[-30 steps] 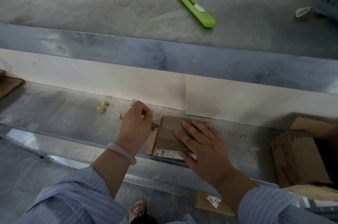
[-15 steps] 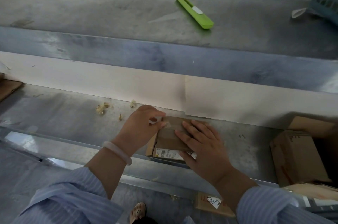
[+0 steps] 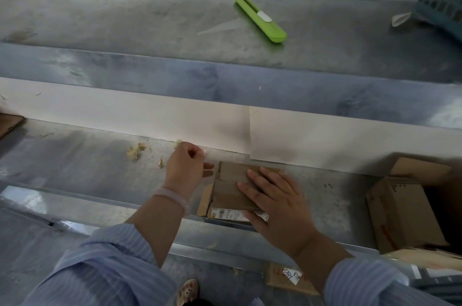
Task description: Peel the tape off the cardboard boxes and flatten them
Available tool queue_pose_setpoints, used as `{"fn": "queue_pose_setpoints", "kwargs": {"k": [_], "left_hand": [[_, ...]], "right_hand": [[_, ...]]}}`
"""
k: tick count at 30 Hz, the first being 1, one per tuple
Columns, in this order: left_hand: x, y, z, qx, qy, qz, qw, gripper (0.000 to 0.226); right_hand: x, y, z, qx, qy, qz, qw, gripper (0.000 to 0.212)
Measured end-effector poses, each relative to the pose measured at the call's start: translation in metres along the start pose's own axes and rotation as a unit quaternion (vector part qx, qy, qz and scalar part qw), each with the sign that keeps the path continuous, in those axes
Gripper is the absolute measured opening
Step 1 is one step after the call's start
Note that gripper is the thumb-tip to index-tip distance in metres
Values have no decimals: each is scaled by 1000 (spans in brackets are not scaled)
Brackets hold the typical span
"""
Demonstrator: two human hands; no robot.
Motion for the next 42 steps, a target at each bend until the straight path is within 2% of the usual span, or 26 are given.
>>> {"fn": "queue_pose_setpoints", "kwargs": {"k": [4, 7, 9, 12, 16, 19, 22, 24, 29, 34, 36, 39, 42], "left_hand": [[6, -2, 6, 73, 51, 22, 996, 10], [18, -5, 12, 118, -56, -46, 990, 14], [23, -6, 14, 153, -140, -98, 973, 18], [28, -4, 13, 185, -143, -116, 965, 19], [31, 1, 12, 147, -101, -96, 979, 11], [33, 5, -2, 56, -63, -69, 994, 2], [36, 15, -18, -12, -58, -56, 997, 5], [34, 23, -19, -13, -73, -58, 996, 10], [18, 39, -15, 13, 5, 6, 1000, 24], [7, 41, -13, 18, 90, 42, 995, 8], [3, 40, -9, 30, 118, 57, 991, 14], [1, 39, -8, 32, 107, 54, 992, 23], [-3, 35, 0, 72, 72, 29, 994, 22]], "right_hand": [[0, 0, 2, 13, -3, 3, 1000, 53], [0, 0, 2, 8, -1, 2, 1000, 53], [-1, 0, 0, -2, 1, 0, 1000, 53], [0, 0, 1, -4, 6, -2, 1000, 52], [-2, 1, 3, 17, 4, -2, 1000, 53], [-1, 2, 4, 29, 10, -1, 1000, 55], [-1, 3, 2, 36, 38, 11, 999, 59], [-4, 3, -1, 34, 88, 24, 995, 57], [-7, 3, -7, 37, 157, 7, 987, 50], [-14, -1, -7, 32, 172, -1, 985, 47], [-19, -3, -9, 34, 164, 21, 986, 46], [-22, -4, -11, 46, 135, 48, 989, 48], [-23, -7, -10, 35, 135, 45, 989, 47]]}}
Point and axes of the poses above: each hand's wrist, its own y-axis towards the middle knuckle, its own z-axis out of the palm, x = y × z, the point moved 7 cm from there along y, towards the middle knuckle, and after that the axes turned 10 degrees about -y, right-handed, at the moved point
